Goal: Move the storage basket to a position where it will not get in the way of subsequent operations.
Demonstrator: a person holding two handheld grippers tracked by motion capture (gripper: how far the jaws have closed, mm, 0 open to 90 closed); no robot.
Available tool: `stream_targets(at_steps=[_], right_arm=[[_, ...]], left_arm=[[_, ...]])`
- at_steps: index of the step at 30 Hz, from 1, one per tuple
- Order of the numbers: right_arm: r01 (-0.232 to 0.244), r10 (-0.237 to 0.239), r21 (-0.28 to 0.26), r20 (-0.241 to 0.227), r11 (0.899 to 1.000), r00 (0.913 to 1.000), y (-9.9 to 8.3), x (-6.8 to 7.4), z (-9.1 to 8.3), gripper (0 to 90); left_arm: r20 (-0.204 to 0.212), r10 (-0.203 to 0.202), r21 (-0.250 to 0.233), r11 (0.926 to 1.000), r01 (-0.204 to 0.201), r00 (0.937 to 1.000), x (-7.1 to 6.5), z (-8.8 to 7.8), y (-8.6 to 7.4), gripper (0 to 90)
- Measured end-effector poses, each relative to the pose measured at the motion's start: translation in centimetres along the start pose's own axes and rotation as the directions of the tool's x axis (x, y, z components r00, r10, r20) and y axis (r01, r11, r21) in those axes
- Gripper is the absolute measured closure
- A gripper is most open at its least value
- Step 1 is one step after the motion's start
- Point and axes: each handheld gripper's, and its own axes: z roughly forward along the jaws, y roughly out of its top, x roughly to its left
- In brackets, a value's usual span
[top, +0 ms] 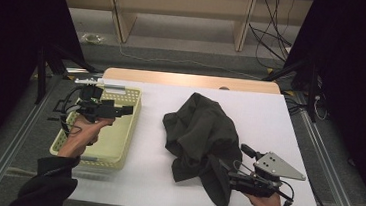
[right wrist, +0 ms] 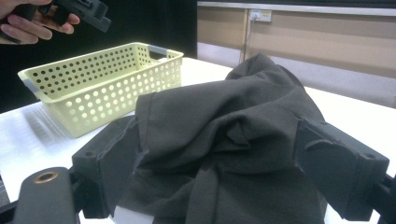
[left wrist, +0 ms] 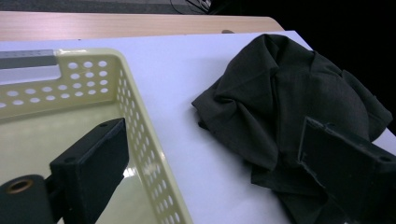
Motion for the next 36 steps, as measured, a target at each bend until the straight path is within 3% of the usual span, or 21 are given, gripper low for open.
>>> stream_targets(at_steps=[12,17,29,36], right_arm=[[-0.004,0.004,0.002,-0.009,1.0,0.9999,0.3,0.2,0.3,15.9],[-0.003,0.003,0.002,-0.016,1.0,0.9999,0.4,0.3,0.5,15.8],[0.007,-0.005,0.06,-0.035,0.998,0.9994,0.8,0.5,1.4,15.7],[0.023,-0.019,0.085,-0.052,0.996,0.9985,1.1,0.9,2.4,15.7]], left_arm=[[0.061,0.012,-0.01,0.9999,-0.012,0.9981,-1.7,0.7,-1.2,8.1],[0.074,0.04,0.004,0.9992,-0.041,0.9965,-2.6,1.1,-1.7,8.1],[0.12,0.067,0.028,0.9971,-0.071,0.9905,-4.8,1.9,-3.1,8.0],[0.128,0.076,0.015,0.9968,-0.078,0.9889,-5.8,1.8,-3.6,7.0]])
